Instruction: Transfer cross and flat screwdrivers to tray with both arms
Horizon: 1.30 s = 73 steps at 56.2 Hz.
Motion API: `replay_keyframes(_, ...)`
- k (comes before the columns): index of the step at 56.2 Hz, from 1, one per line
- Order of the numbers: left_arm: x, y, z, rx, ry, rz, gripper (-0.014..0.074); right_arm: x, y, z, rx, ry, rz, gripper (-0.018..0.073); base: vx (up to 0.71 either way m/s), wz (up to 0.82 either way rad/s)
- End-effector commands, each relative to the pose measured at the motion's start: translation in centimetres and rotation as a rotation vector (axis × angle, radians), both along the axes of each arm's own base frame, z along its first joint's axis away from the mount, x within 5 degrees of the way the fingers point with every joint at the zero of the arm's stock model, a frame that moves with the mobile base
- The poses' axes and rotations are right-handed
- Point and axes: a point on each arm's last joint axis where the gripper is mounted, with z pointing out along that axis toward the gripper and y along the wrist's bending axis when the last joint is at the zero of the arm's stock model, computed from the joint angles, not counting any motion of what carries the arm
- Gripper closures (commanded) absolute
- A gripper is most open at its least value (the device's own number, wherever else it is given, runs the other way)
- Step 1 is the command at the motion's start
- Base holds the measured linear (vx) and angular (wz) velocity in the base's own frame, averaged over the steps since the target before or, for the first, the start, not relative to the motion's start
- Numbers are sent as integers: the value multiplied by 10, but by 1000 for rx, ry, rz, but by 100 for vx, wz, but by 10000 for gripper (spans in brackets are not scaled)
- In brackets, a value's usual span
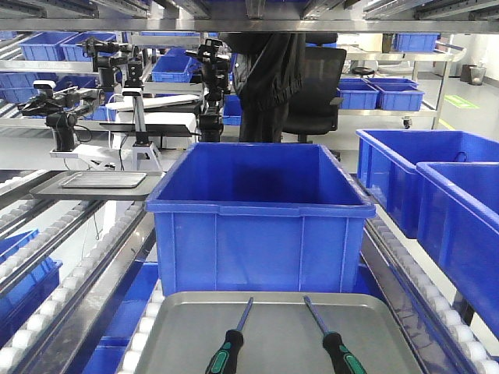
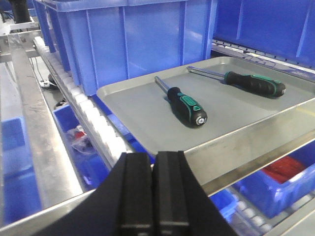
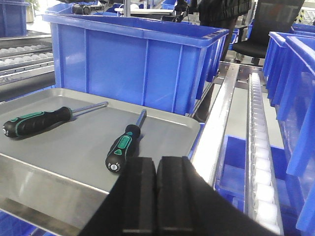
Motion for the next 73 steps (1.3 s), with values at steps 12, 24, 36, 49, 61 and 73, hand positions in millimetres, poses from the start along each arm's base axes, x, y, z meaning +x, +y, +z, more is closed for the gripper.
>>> replay_keyframes(12, -3, 24, -44, -50, -370, 275, 599, 1, -1, 16, 17, -93, -15, 567, 0, 1)
replay_keyframes(24, -13, 34, -85, -114, -373, 411, 599, 1, -1, 16, 18, -94, -16, 567, 0, 0)
replay_keyframes(36, -12, 34, -90, -98, -313, 418, 599, 1, -1, 16, 18, -95, -16, 567, 0, 0)
replay_keyframes(49, -12, 34, -90, -98, -313, 418, 599, 1, -1, 16, 18, -95, -16, 567, 0, 0)
replay_keyframes(61, -12, 34, -90, -98, -313, 418, 599, 1, -1, 16, 18, -95, -16, 567, 0, 0)
replay_keyframes(73, -12, 34, -90, -98, -313, 418, 599, 2, -2, 13, -12, -100, -24, 567, 0, 0)
